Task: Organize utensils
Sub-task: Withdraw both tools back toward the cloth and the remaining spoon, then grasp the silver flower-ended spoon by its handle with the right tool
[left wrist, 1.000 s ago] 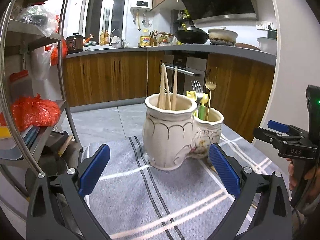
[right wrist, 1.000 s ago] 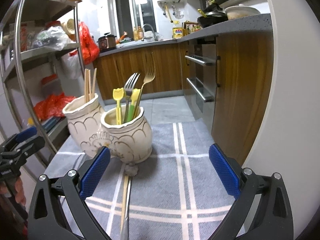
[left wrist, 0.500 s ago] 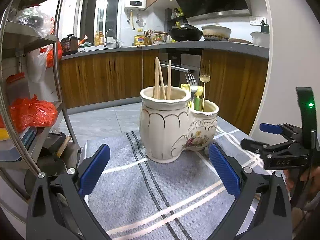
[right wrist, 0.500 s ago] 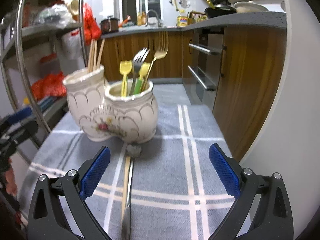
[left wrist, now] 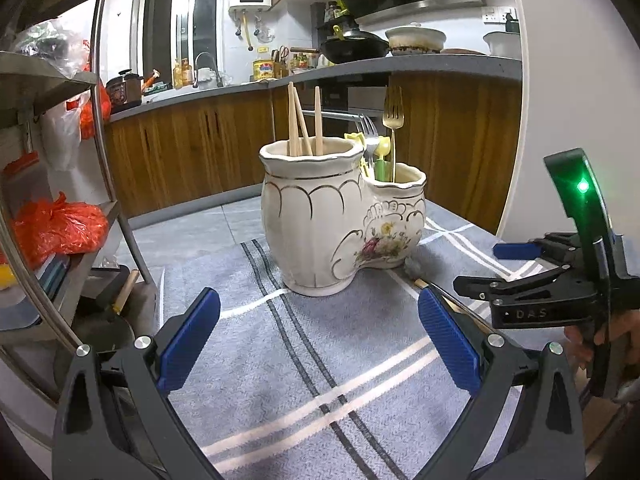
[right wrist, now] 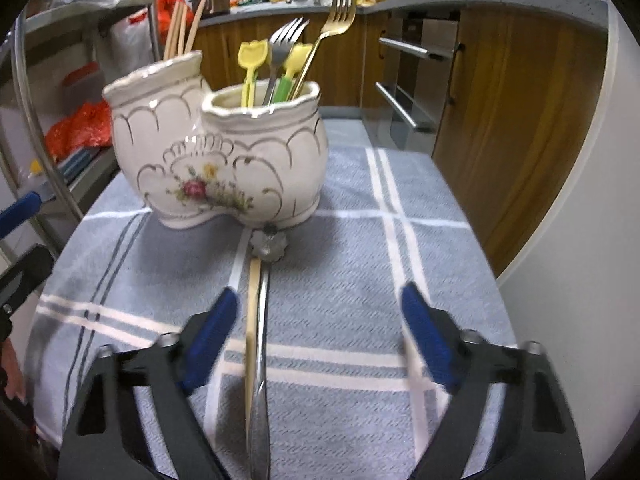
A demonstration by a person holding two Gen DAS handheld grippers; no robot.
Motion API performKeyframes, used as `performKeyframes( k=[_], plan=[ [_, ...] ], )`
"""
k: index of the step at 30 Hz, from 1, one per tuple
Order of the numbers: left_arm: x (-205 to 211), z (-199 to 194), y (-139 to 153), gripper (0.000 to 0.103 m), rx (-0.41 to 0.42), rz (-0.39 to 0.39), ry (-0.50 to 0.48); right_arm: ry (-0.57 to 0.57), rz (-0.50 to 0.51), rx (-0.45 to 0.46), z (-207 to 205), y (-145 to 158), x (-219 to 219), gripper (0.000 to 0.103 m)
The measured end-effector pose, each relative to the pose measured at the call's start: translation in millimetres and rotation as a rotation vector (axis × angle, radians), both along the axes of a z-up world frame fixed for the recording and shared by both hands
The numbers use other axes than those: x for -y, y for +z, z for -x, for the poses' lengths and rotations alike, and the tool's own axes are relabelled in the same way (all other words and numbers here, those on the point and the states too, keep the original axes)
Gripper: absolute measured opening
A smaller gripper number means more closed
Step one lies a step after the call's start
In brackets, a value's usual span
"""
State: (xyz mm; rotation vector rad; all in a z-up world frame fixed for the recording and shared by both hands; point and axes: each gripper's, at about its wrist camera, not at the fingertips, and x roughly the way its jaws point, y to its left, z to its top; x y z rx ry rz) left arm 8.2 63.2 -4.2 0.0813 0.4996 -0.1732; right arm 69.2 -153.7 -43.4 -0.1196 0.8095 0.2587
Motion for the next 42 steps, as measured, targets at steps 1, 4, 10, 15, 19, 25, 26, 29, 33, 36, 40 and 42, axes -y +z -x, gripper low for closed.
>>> performKeyframes(
  k=[1,4,10,15,19,25,26,29,33,36,40,42],
  plan=[
    [-1.3,0.4,-0.2,0.098,-0.001,0.006,0.0,0.004,-0.004,-0.011,-0.4,-1.6,-1.3,0.064],
    [-5.0,0.1,0.0,0.098,-0.006,0.025,0.001,0.028,-0.02,-0.034,-0.6,-4.3,-5.4,0.047],
    [-9.2,0.6,0.2,0.098,-0.008,0.048,0.008,0.08,-0.026,-0.051,0.5,-5.1,-15.8,0.017],
    [-8.9,0.3,0.4,0.098,-0.008,0.05,0.005,0.101,0.015,-0.064,-0.1,-6.3,-23.0,0.006],
    [-9.5,-0.5,0.4,0.098,-0.011,0.055,0.001,0.111,0.049,-0.078,-5.0,-4.8,-25.4,0.006],
    [-11.3,-1.2,0.5,0.098,-0.014,0.063,0.001,0.136,0.046,-0.088,-7.2,0.5,-27.9,0.006],
    [-11.9,-1.0,0.5,0.098,-0.015,0.064,0.002,0.142,0.047,-0.102,-7.5,-1.8,-29.0,0.006],
    [-13.0,-1.4,0.4,0.098,-0.018,0.073,0.002,0.147,0.061,-0.111,-7.0,-5.0,-29.9,0.006],
    [-13.3,-2.2,0.1,0.098,-0.021,0.078,0.003,0.136,0.082,-0.122,-12.1,-5.9,-30.7,0.006],
    [-13.1,-2.2,0.0,0.098,-0.019,0.077,0.002,0.144,0.097,-0.133,-18.1,-5.4,-34.1,0.01],
    [-12.5,-2.0,-0.1,0.098,-0.021,0.064,0.006,0.157,0.063,-0.174,-32.3,-7.9,-32.7,0.02],
    [-13.1,-1.3,-0.3,0.098,-0.022,0.058,0.007,0.17,0.049,-0.182,-36.4,-8.1,-31.1,0.019]
  ],
)
